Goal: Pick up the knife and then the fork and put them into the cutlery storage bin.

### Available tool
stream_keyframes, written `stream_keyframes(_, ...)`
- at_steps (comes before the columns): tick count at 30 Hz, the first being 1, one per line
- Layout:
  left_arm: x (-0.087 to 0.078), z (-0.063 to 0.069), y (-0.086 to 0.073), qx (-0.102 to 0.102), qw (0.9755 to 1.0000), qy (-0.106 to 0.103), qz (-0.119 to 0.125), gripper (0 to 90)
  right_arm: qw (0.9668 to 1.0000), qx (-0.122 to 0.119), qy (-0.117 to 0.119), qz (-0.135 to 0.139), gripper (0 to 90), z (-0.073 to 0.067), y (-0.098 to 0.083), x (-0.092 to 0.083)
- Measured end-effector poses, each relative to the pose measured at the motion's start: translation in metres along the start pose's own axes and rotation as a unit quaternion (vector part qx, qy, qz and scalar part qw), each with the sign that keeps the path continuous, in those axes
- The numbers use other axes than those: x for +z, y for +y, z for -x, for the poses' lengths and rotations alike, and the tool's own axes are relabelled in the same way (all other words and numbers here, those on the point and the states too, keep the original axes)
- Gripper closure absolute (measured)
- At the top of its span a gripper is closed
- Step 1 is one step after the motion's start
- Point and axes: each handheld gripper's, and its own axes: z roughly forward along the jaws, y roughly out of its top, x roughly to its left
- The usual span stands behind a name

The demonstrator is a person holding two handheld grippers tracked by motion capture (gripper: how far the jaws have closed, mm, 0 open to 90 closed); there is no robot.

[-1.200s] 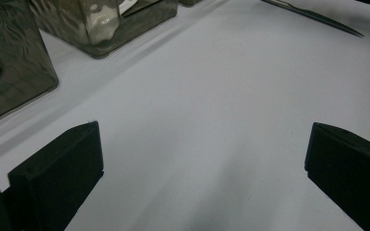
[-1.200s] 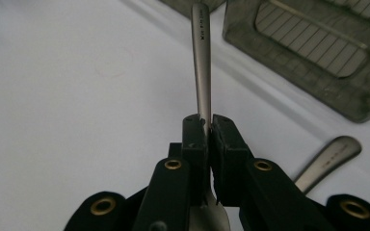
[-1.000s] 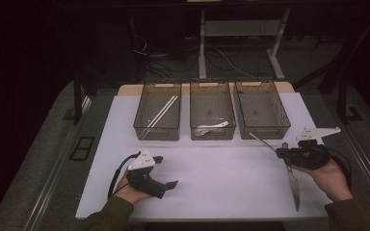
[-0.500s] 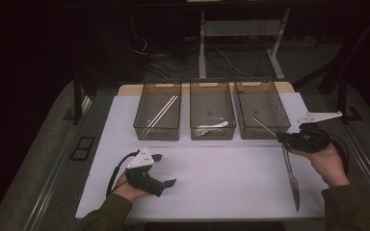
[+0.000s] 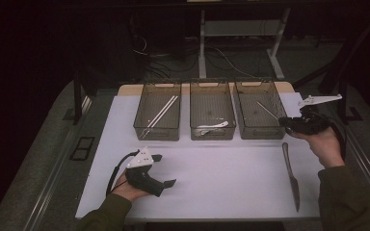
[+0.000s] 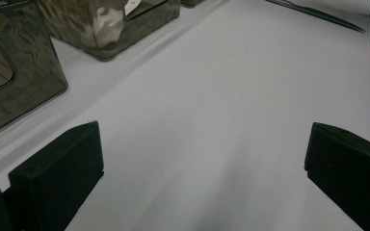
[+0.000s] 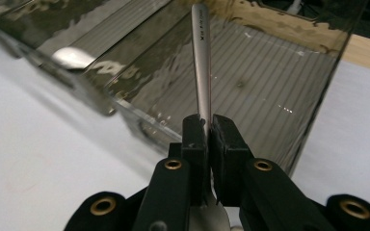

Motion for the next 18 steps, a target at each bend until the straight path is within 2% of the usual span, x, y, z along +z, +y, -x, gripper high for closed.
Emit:
stream_keyframes(8,0.001,0.000,0.000,0.001,1.0000,-0.003,-0.001,0.0,0.9997,0.024,-0.009,0.000,84.4,0.015,0.020,0.019)
stream_keyframes(18,0.000,0.001,0.001,0.000,1.0000,-0.005,0.002,0.0,0.9990,0.033,-0.019,-0.023,84.3,0.025,0.039,0.053)
